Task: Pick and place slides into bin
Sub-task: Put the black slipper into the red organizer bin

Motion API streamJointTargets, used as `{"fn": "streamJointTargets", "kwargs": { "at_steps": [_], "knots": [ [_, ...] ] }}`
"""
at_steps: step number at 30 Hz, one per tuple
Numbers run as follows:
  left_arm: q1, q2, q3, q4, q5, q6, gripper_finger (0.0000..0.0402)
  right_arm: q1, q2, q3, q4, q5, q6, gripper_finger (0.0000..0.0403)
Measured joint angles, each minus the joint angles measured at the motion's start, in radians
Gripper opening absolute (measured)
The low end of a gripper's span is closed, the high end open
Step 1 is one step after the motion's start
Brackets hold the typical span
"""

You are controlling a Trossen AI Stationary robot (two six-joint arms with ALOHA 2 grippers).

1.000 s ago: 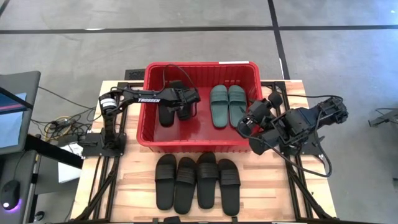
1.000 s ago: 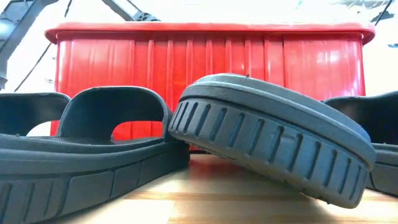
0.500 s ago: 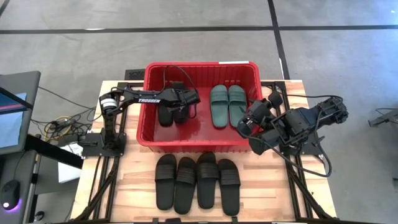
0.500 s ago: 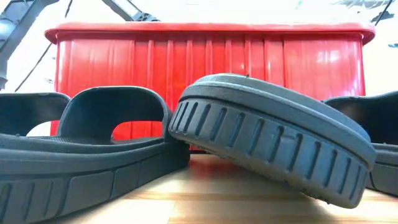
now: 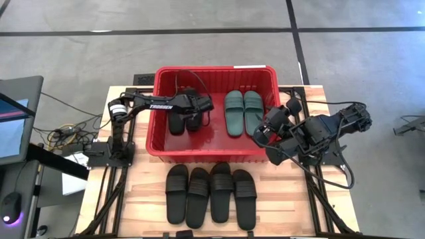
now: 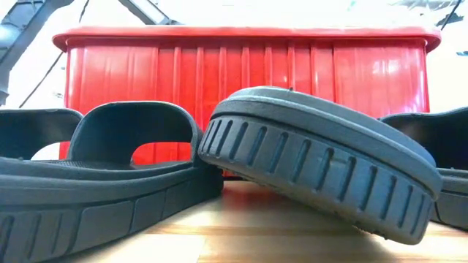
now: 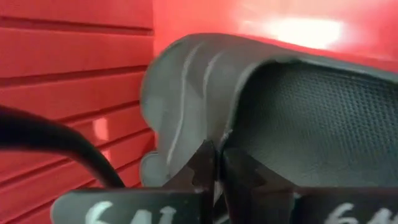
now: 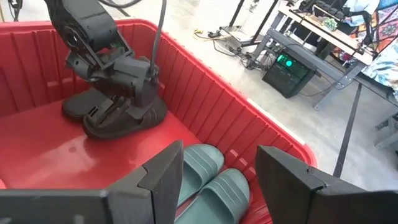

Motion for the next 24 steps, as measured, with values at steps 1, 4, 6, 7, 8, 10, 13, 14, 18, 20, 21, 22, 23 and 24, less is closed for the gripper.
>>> {"fn": "streamJointTargets", "kwargs": {
  "at_steps": [1, 4, 6, 7, 8, 10, 13, 14, 18, 20, 21, 22, 23, 24],
  "knots": [
    [0.0, 0.003, -0.002, -0.002, 0.0, 0.0, 0.0001, 0.0, 0.0, 0.0, 0.0, -0.004, 0.0, 0.0186],
    [-0.005, 0.014, 0.0, 0.007, -0.007, -0.005, 0.0012, 0.0, 0.0, 0.0, 0.0, -0.017, 0.0, 0.0186],
    [-0.006, 0.016, -0.002, 0.007, -0.014, -0.004, 0.0026, 0.004, 0.0, 0.0, -0.001, -0.018, 0.0, 0.0186],
    [-0.006, 0.016, -0.002, 0.008, -0.018, -0.003, 0.0033, 0.006, 0.0, 0.0, -0.001, -0.018, 0.0, 0.0186],
    [-0.009, 0.016, -0.002, 0.011, -0.026, -0.002, 0.0041, 0.007, 0.0, 0.0, -0.001, -0.018, 0.0, 0.0186],
    [-0.01, 0.017, -0.002, 0.019, -0.046, 0.007, 0.0058, 0.007, 0.0, 0.0, -0.002, -0.019, 0.0, 0.0186],
    [-0.01, 0.017, -0.002, 0.026, -0.071, 0.029, 0.0084, 0.007, 0.0, 0.0, -0.005, -0.02, 0.0, 0.0186],
    [-0.01, 0.017, -0.002, 0.027, -0.072, 0.03, 0.0092, 0.006, 0.0, 0.0, -0.007, -0.02, 0.0, 0.0186],
    [-0.009, 0.017, -0.003, 0.038, -0.08, 0.028, 0.0126, 0.007, 0.0, 0.0, -0.011, -0.02, -0.001, 0.0186],
    [-0.008, 0.017, -0.003, 0.044, -0.089, 0.027, 0.0141, 0.007, 0.0, 0.0, -0.013, -0.02, -0.001, 0.0186],
    [-0.008, 0.017, -0.004, 0.048, -0.091, 0.027, 0.0148, 0.007, 0.0, 0.0, -0.016, -0.02, -0.001, 0.0186],
    [-0.008, 0.017, -0.004, 0.055, -0.091, 0.027, 0.0155, 0.007, 0.0, 0.0, -0.02, -0.02, -0.001, 0.0186],
    [-0.008, 0.017, -0.004, 0.059, -0.092, 0.027, 0.0162, 0.007, 0.0, 0.0, -0.021, -0.02, -0.001, 0.0186],
    [-0.009, 0.017, -0.004, 0.063, -0.092, 0.027, 0.0168, 0.007, 0.0, 0.0, -0.024, -0.02, -0.001, 0.0186]
  ]
}}
